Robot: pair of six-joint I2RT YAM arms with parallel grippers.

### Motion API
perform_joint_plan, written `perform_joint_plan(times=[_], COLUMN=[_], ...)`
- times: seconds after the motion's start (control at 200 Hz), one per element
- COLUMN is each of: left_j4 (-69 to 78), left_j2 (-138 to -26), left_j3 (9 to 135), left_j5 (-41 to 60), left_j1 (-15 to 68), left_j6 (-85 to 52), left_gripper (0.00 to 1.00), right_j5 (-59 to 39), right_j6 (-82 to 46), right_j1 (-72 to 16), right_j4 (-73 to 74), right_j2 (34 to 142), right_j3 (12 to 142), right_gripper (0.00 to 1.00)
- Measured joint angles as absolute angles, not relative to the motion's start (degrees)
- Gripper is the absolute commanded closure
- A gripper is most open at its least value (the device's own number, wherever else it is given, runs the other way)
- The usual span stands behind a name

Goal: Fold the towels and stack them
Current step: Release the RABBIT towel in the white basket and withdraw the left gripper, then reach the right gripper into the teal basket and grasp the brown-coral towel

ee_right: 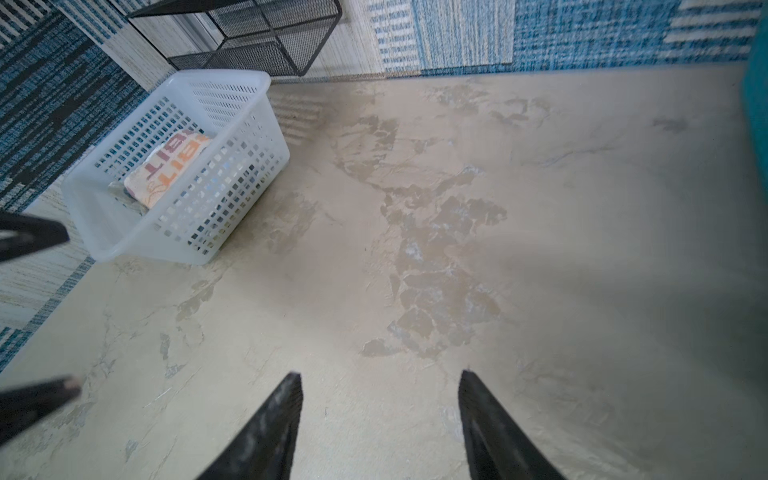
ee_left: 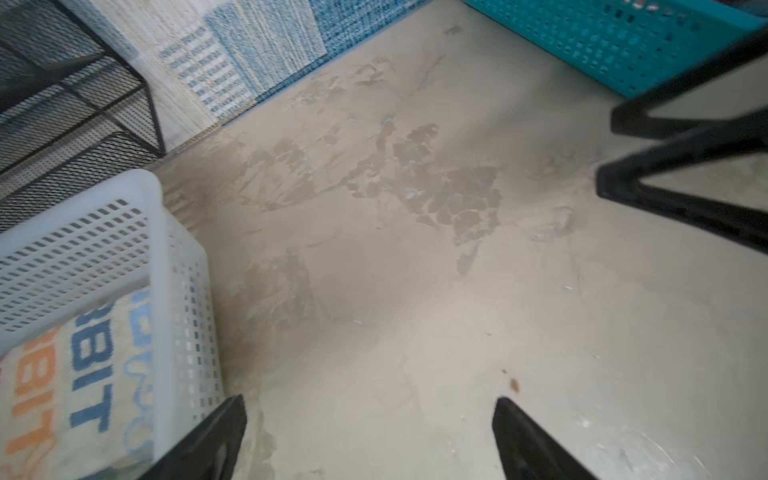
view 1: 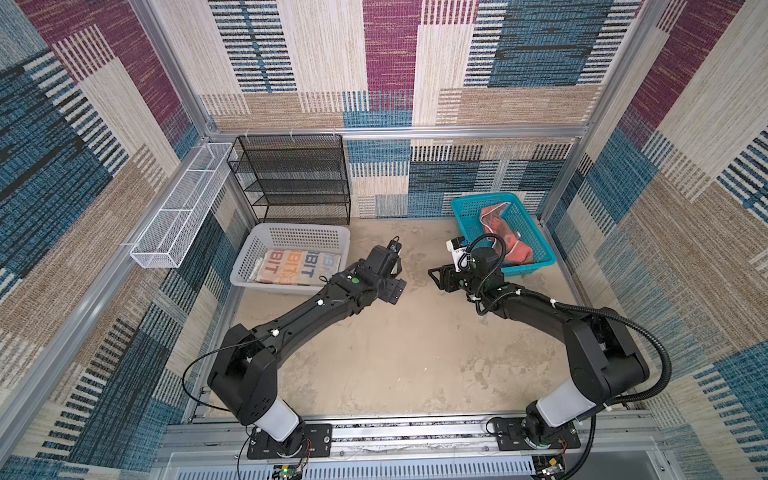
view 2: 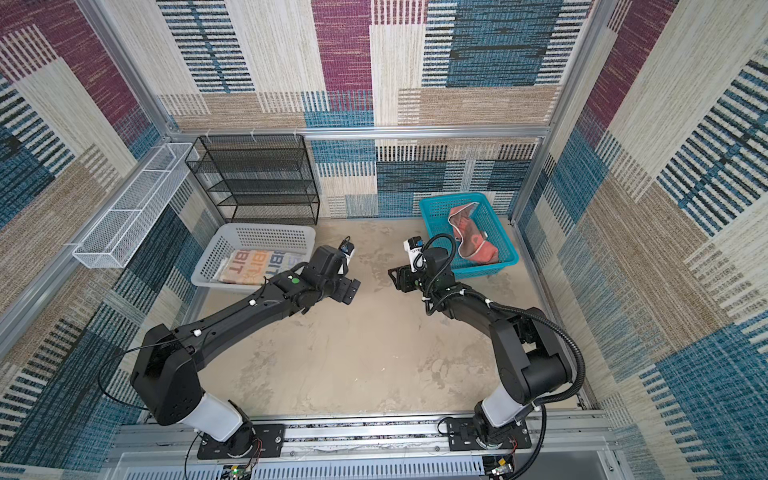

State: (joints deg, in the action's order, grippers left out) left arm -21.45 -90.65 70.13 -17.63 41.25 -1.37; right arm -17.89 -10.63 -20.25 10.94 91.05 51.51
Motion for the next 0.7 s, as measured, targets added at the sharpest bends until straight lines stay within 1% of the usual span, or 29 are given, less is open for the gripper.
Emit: perform_joint_plan(times=[0.13,0.26,0.341,0.486,0.531,0.636,0.701], left_j4=[-16.9,-12.8,-11.9,-10.2,-9.6,-8.6,-8.4], left_j2=[-89.8,-88.6,-88.1,-86.5,-85.9,-84.9,-84.8], left_j3=[67.0,64.6,63.8,61.8,60.8,59.1,58.7], left_j5=[-17.7,-17.8,-17.8,-17.4,-16.5,-15.9,-15.9], left_j1=[44.8,45.9,46.0,46.3,46.4,46.5,46.5], left_j6=[-1.7,-1.8,-2.2,-3.0,-3.2,-3.5,-3.7], left_gripper=[0.03,0.03,0.03,0.03,0.03,0.03,0.03], right_j5=[-13.9,-8.8,-5.3,0.1,2.0,6.5,8.4], right_j6=[-10.6,-10.6,-10.6,-12.4,-13.3,-14.4,-15.0], right_j1=[-20.2,-19.5,-18.3,-15.1,-14.2,-12.6,-11.9], right_j4=[9.0,7.7,6.5,2.4,0.3,-3.0,-4.3], right_j2=[90.8,90.2,90.4,94.1,95.7,98.1,98.9], right_j3=[54.9,57.9,60.5,68.5,71.3,75.5,76.9], right_gripper=[0.28,0.21,0.15,0.14,0.09,0.08,0.01])
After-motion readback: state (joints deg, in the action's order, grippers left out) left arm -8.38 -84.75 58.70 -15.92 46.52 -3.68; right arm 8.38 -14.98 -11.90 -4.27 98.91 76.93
